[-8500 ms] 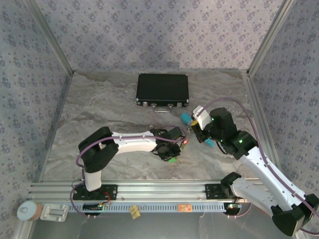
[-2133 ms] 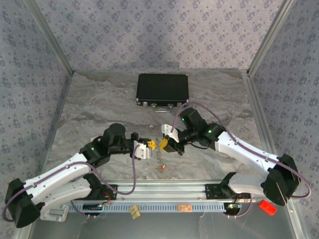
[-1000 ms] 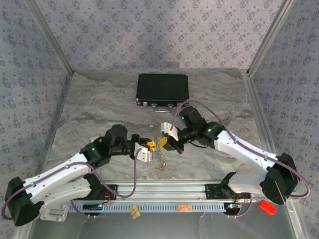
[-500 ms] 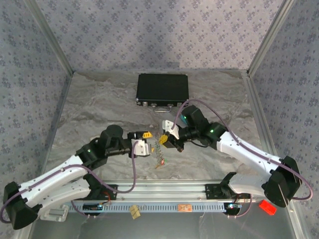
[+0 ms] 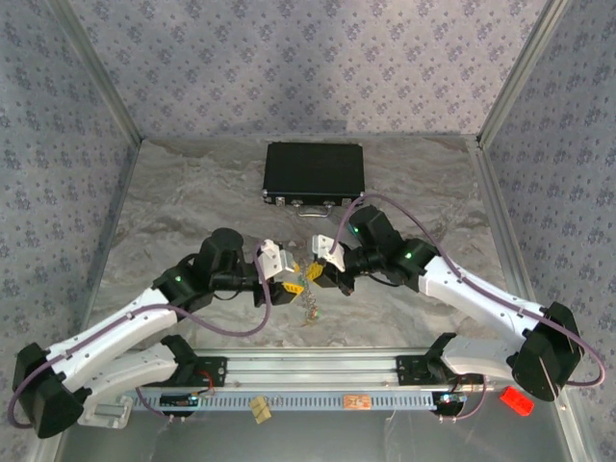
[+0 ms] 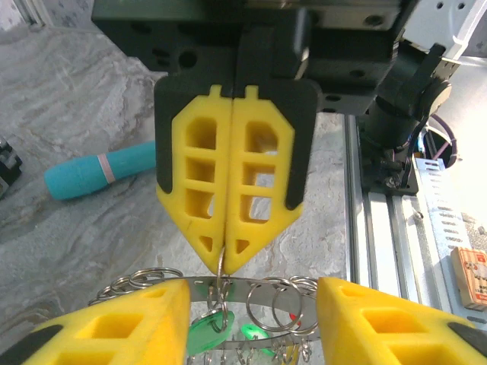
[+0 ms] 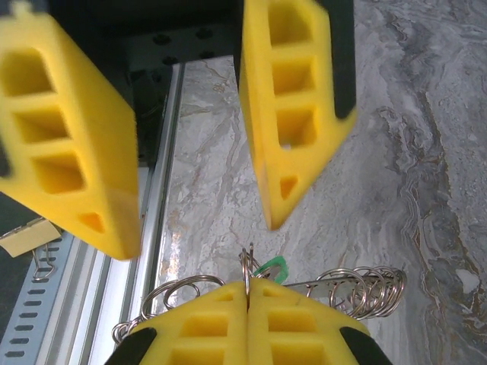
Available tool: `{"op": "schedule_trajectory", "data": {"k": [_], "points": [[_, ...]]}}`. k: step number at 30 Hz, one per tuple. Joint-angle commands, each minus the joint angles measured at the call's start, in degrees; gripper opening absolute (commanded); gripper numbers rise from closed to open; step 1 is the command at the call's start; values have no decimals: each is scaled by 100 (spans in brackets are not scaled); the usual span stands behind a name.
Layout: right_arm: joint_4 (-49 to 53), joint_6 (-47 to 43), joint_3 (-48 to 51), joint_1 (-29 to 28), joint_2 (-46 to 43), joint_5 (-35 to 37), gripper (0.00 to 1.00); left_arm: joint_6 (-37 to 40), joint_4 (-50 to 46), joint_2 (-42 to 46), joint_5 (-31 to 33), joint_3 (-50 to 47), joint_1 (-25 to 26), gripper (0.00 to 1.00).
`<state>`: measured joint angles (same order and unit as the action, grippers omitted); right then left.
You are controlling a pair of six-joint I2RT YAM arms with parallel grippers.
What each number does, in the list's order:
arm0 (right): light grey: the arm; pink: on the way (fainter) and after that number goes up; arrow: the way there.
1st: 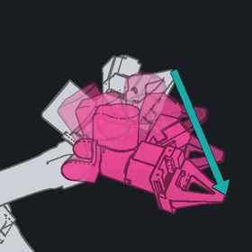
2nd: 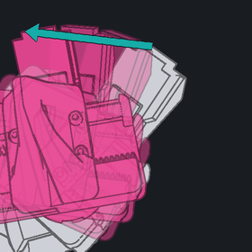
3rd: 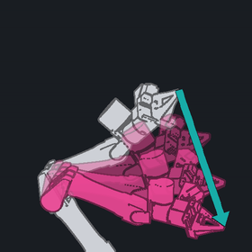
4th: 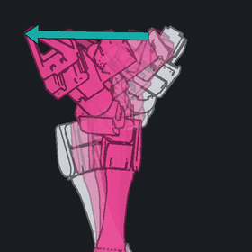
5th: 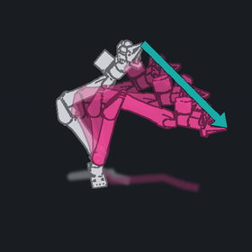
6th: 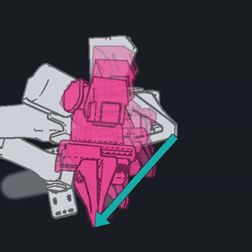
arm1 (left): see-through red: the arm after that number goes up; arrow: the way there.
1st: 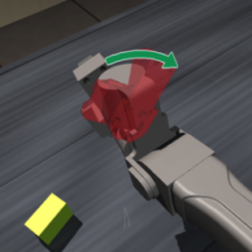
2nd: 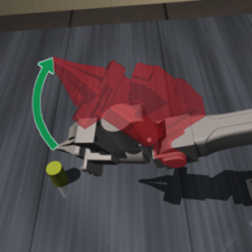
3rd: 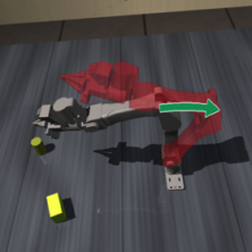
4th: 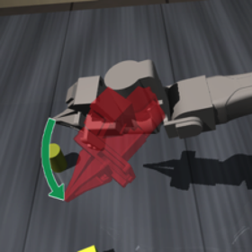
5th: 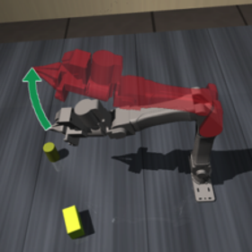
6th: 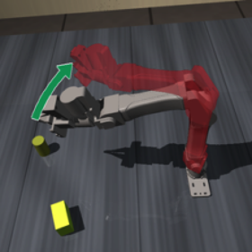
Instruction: Put the keys on the keyring
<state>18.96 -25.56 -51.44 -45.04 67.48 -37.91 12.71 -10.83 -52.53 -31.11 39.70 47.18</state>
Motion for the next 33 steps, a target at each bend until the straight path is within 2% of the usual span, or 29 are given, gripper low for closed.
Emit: {"op": "schedule_trajectory", "data": {"k": [1,7,21,25,30,31,33], "points": [[-126,-115,-15,-68,-121,0,0,-410,136,-185,-239,103,-128,42],[-88,-151,-29,-132,-130,95,0,-577,191,-311,-305,145,-203,40],[-70,-173,-119,-181,-40,72,0,-491,93,-474,-494,309,-206,17],[-55,-174,-106,-194,-25,48,0,-552,164,-464,-492,335,-211,15],[-6,-151,-105,-185,-37,136,0,-585,186,-416,-505,337,-208,0],[-16,-108,-82,-143,-63,139,6,-605,178,-407,-501,334,-212,0],[-59,1,8,-45,-132,112,29,-695,184,-398,-427,304,-215,0]]}}
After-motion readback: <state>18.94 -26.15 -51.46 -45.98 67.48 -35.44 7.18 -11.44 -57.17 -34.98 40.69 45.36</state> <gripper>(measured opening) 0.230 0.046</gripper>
